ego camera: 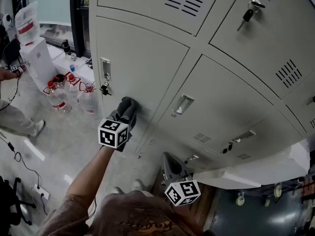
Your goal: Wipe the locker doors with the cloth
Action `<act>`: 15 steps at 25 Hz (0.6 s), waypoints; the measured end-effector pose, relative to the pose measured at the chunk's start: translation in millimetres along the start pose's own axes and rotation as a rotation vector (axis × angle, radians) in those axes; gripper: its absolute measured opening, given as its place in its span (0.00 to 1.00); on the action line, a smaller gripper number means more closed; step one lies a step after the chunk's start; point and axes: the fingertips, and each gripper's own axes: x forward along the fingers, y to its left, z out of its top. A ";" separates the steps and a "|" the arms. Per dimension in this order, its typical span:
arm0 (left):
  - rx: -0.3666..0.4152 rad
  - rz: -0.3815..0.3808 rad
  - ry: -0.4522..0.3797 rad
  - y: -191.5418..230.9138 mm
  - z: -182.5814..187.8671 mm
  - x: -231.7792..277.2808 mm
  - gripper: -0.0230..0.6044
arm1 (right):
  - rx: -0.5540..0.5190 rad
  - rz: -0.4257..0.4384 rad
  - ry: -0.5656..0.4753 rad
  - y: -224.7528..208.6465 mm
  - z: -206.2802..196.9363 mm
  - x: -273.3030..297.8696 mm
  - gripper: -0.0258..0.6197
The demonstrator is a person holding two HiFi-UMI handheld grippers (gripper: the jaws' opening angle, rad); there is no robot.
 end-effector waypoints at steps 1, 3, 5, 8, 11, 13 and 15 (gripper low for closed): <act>0.004 -0.012 0.003 -6.0 -0.9 1.7 0.10 | 0.000 -0.002 -0.001 0.1 -0.1 -1.4 0.04; 0.015 -0.035 0.009 -18.6 -3.0 5.3 0.10 | 0.001 -0.006 -0.004 0.0 0.0 -4.2 0.04; 0.023 -0.053 0.013 -29.3 -5.1 8.1 0.10 | 0.003 -0.013 -0.007 -0.9 -0.1 -7.4 0.04; 0.029 -0.068 0.017 -40.7 -8.3 11.0 0.10 | 0.008 -0.024 -0.010 -3.1 -1.0 -12.8 0.04; 0.033 -0.080 0.022 -49.5 -10.4 13.6 0.10 | 0.013 -0.038 -0.014 -6.3 -1.4 -18.1 0.04; 0.039 -0.093 0.026 -56.4 -11.8 15.9 0.10 | 0.017 -0.047 -0.016 -8.8 -2.2 -20.6 0.04; 0.045 -0.109 0.031 -64.3 -13.8 18.1 0.10 | 0.022 -0.054 -0.018 -10.7 -3.5 -23.0 0.04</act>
